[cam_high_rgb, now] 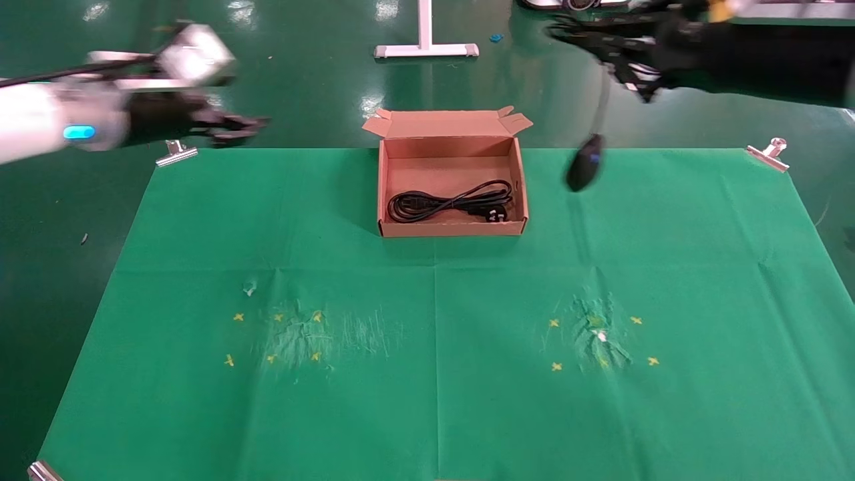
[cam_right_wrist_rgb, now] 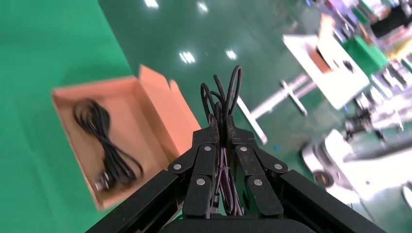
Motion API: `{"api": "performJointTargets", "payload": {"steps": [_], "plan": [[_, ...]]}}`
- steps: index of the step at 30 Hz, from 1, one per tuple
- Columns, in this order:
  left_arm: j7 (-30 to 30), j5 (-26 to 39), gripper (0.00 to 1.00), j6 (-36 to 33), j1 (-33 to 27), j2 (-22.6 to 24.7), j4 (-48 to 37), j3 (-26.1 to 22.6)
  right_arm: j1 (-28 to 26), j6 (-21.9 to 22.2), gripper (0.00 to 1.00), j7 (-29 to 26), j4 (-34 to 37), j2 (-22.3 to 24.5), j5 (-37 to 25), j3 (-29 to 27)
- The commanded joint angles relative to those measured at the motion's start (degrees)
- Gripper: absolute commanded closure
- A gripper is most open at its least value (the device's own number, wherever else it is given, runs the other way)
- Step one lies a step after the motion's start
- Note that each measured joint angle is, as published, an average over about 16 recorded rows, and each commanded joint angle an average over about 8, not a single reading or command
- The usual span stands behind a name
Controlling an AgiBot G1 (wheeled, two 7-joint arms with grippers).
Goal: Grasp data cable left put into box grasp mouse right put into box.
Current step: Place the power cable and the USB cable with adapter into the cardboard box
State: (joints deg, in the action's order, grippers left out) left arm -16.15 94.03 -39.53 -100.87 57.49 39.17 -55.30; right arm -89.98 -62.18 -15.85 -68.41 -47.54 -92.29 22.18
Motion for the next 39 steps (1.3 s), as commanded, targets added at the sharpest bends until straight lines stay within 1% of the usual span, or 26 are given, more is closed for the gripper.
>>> {"api": "performJointTargets", "payload": {"steps": [1,7,14,18,23,24,25,31,32,33,39], "plan": [[-2.8,1.2,0.0,-0.1,0.0,-3.7,2.4,-0.2,-0.3,0.1,1.0,0.4,-0.6,-1.4,-0.1,0.5],[-12.7,7.1,0.0,0.7,1.0,-6.8,10.3,-2.1,-0.7,1.8,1.0,2.4,0.8,-7.9,-1.8,3.0],[-22.3,13.9,0.0,1.0,1.7,-8.5,16.6,-3.4,-1.0,3.5,1.0,6.8,7.8,-15.6,-3.5,6.1],[-26.6,17.1,0.0,0.8,2.0,-9.1,19.3,-3.8,-1.2,3.6,1.0,9.1,11.6,-17.5,-4.0,7.0],[-30.6,20.3,0.0,0.5,2.4,-9.6,21.8,-4.1,-0.7,4.0,1.0,11.4,15.2,-17.6,-4.8,7.6],[-31.2,20.8,0.0,0.4,2.4,-9.7,22.1,-4.1,-0.5,4.1,0.95,11.8,15.7,-17.5,-4.8,7.5],[-31.7,21.2,0.0,0.4,2.5,-9.7,22.5,-4.1,-0.3,4.3,0.84,12.2,16.2,-17.5,-4.8,7.5],[-33.5,22.8,0.0,0.2,2.7,-10.2,24.0,-4.3,1.3,5.5,0.09,14.1,17.7,-17.4,-3.4,6.7],[-33.6,22.9,0.0,0.2,2.7,-10.2,24.1,-4.3,1.5,5.6,0.02,14.2,17.7,-17.4,-3.3,6.6],[-33.7,23.0,0.0,0.2,2.7,-10.3,24.2,-4.3,1.6,5.7,0.0,14.3,17.8,-17.4,-3.1,6.6],[-33.5,22.9,0.0,0.2,2.7,-10.2,24.0,-4.3,1.5,5.6,0.0,14.0,17.6,-17.3,-3.2,6.5]]}}
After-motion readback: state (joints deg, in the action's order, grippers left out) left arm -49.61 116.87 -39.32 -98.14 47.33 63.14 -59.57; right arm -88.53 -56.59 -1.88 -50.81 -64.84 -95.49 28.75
